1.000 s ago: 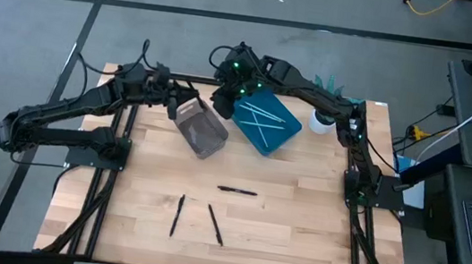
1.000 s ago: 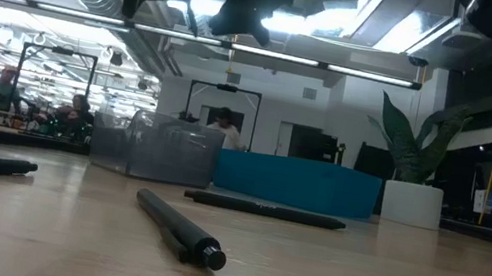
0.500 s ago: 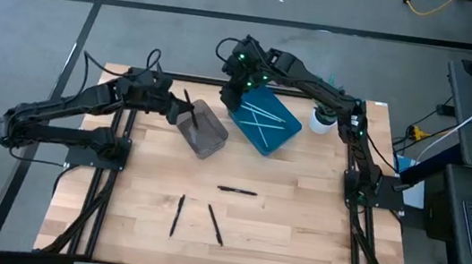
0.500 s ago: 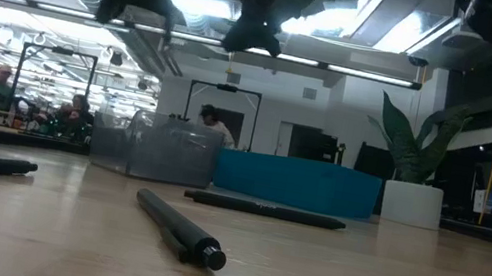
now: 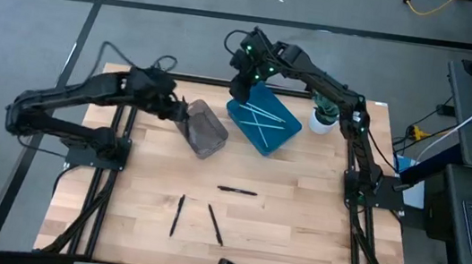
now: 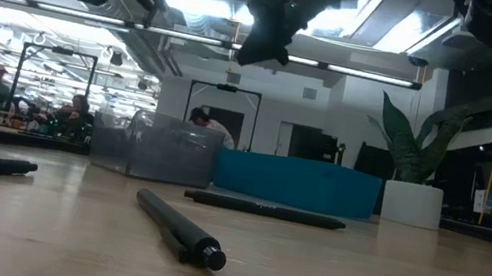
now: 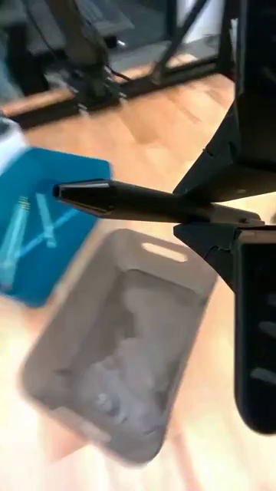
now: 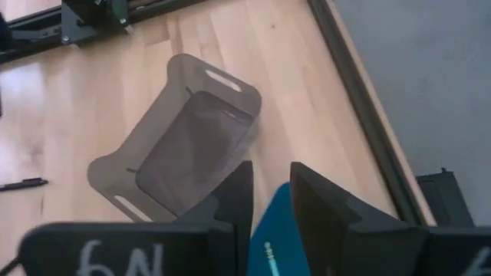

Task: Sort pens & pencils
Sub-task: Put the black pen into the black bin

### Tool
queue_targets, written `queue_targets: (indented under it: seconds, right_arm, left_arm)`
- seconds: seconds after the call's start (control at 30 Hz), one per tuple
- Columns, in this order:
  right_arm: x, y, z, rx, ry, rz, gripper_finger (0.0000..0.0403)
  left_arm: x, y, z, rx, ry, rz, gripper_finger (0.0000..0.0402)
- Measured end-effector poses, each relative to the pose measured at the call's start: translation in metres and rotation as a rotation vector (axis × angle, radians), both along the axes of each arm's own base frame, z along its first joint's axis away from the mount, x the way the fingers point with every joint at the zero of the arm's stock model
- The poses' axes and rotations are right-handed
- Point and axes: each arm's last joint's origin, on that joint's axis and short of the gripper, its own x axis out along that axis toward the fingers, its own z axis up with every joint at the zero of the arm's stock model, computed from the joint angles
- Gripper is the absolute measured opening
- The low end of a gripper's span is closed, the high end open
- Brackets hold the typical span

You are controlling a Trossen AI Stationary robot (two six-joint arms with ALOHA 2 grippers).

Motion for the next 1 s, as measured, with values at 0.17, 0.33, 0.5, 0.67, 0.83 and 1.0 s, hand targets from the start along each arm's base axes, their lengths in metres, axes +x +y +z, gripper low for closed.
queue_targets:
  seconds: [0.17, 0.33, 0.5, 0.67, 0.83, 1.0]
  right_arm:
    - [-0.011, -0.02, 0.0, -0.01, 0.008, -0.035, 0.009]
    - [-0.03, -0.05, -0.001, -0.011, 0.014, -0.105, 0.009]
    - [-0.053, -0.077, -0.003, 0.021, 0.049, -0.185, 0.009]
    - [-0.07, -0.092, -0.006, 0.057, 0.085, -0.232, 0.009]
    - [-0.076, -0.094, -0.008, 0.083, 0.118, -0.241, 0.009]
    - [-0.078, -0.092, -0.009, 0.092, 0.137, -0.236, 0.009]
  left_arm:
    - [0.023, 0.011, -0.018, -0.154, 0.127, -0.021, 0.0027]
    - [0.039, 0.024, -0.026, -0.213, 0.152, 0.001, 0.0027]
    - [0.045, 0.035, -0.036, -0.278, 0.201, 0.076, 0.0027]
    - [0.049, 0.045, -0.048, -0.364, 0.233, 0.133, 0.0027]
    - [0.053, 0.058, -0.064, -0.423, 0.303, 0.18, 0.0027]
    - [0.062, 0.069, -0.085, -0.461, 0.376, 0.18, 0.0027]
